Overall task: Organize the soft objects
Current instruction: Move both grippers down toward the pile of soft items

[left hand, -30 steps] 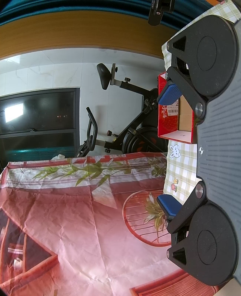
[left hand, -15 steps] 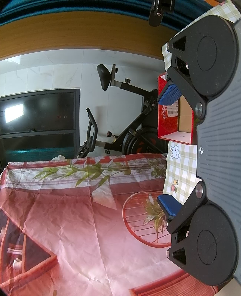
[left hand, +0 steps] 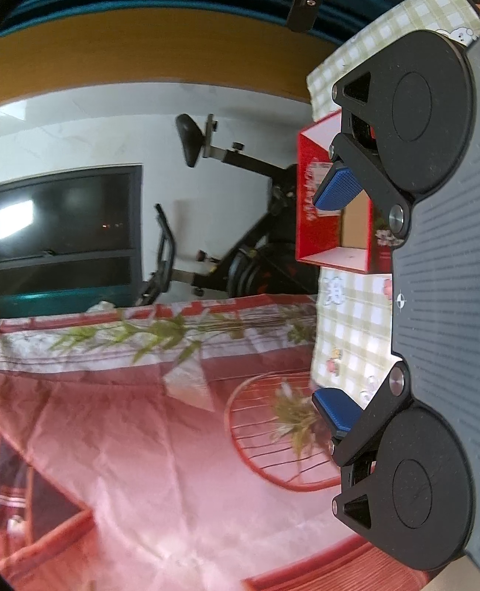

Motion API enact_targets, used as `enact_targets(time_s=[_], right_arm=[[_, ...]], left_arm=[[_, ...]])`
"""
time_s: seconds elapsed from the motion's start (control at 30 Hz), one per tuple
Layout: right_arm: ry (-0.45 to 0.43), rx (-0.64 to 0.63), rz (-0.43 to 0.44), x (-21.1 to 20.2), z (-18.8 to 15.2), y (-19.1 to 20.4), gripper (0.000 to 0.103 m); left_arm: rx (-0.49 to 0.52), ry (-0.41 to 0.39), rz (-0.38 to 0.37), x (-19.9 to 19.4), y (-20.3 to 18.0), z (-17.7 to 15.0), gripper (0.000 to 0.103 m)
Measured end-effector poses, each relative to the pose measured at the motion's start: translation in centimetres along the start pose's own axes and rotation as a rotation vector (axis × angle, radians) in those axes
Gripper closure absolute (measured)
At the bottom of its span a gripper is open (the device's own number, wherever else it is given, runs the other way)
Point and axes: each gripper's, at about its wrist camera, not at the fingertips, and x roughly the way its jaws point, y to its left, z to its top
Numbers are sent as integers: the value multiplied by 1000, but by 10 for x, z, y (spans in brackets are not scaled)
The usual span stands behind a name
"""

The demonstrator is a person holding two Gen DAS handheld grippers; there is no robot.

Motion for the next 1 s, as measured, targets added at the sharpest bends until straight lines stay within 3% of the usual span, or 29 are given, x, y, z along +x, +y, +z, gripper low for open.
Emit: enact_targets(time_s=[0.17, 0.4, 0.57, 0.87, 1.0], right_arm=[[-3, -37, -12, 21, -30, 4, 0], [153, -39, 42, 54, -70, 10, 0], [210, -62, 41, 62, -89, 14, 0], [289, -57, 46, 75, -119, 8, 1], [350, -38, 69, 92, -134, -1, 13]], left_arm=[[14, 62, -6, 27, -3, -21, 0], [32, 167, -35, 59, -6, -48, 1], [28, 229, -74, 74, -6, -67, 5], [-68, 343, -146, 102, 3, -96, 6], [-92, 389, -172, 119, 1, -107, 14]])
